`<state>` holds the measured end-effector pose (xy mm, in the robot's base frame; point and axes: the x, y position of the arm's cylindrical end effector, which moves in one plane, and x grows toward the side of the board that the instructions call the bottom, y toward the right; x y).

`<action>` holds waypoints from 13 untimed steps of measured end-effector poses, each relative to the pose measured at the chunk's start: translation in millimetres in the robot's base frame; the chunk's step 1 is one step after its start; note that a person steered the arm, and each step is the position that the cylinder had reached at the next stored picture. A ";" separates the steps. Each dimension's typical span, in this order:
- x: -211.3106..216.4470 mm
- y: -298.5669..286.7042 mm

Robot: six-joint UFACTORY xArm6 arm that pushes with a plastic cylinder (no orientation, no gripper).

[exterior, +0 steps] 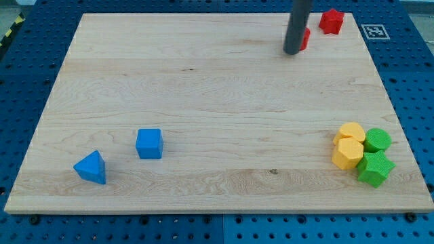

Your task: Push the blue triangle to the center

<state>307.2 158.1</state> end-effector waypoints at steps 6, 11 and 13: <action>52.1 -23.5; 239.2 -438.1; 293.2 -422.4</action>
<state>600.4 -264.3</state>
